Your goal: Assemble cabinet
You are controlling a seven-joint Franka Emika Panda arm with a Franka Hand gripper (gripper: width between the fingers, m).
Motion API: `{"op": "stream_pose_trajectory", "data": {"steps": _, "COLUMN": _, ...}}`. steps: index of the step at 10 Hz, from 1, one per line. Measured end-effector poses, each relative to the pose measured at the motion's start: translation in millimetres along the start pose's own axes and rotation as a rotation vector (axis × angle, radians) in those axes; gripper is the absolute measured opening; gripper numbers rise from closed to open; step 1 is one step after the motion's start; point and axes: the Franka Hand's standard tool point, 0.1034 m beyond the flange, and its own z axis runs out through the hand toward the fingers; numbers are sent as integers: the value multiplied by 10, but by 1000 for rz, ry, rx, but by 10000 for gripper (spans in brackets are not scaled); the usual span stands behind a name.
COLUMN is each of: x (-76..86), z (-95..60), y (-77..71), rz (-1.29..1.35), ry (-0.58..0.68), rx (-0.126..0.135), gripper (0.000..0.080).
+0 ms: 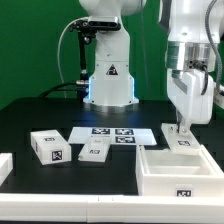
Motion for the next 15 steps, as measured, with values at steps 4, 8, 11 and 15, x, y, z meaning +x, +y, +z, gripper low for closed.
{"op": "stream_pose_trajectory", "data": {"steps": 4, "x": -5, "z": 38, "y": -37, "rz": -5, "ry": 9, "rx": 0, "gripper": 64}}
{"op": "stream_pose_trajectory", "data": {"steps": 8, "x": -8, "z": 55, "y": -440, "rz": -9, "ry": 34, "rx": 49, "gripper": 64}}
{"op": "stream_pose_trajectory", "data": {"steps": 11, "x": -13, "z": 47, "y": -662, "rz": -2, "ry": 54, "rx": 64, "gripper": 64}}
{"op": "stream_pose_trajectory", "data": {"steps": 15, "x": -16, "z": 55, "y": -791, "rz": -4, "ry": 64, "rx": 80, "gripper": 64}}
